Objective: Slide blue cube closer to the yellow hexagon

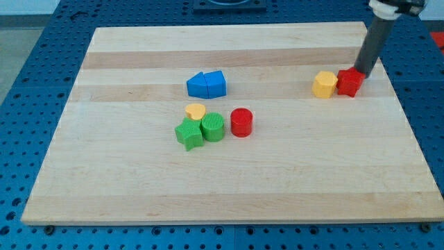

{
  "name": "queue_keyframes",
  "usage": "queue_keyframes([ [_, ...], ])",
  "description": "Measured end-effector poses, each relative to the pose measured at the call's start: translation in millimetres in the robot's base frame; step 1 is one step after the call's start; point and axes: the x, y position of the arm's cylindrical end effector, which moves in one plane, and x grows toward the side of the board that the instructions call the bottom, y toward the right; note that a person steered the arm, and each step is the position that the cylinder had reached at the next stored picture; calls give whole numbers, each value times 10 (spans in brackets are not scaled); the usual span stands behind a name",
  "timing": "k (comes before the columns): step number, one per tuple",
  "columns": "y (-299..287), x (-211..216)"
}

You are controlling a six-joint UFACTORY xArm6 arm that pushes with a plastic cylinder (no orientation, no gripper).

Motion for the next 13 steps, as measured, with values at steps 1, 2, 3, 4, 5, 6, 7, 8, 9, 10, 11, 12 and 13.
queue_keyframes([
  [1, -35, -234],
  [2, -51, -287],
  [3, -263, -414],
  [4, -896, -414],
  [5, -1570, -415],
  [6, -2143, -415],
  [7, -2666, -415],
  [8, -3117, -415],
  [9, -3306, -414],
  [10, -3434, -61],
  [11, -3462, 49],
  [12, -3408, 101],
  [13, -3090, 202],
])
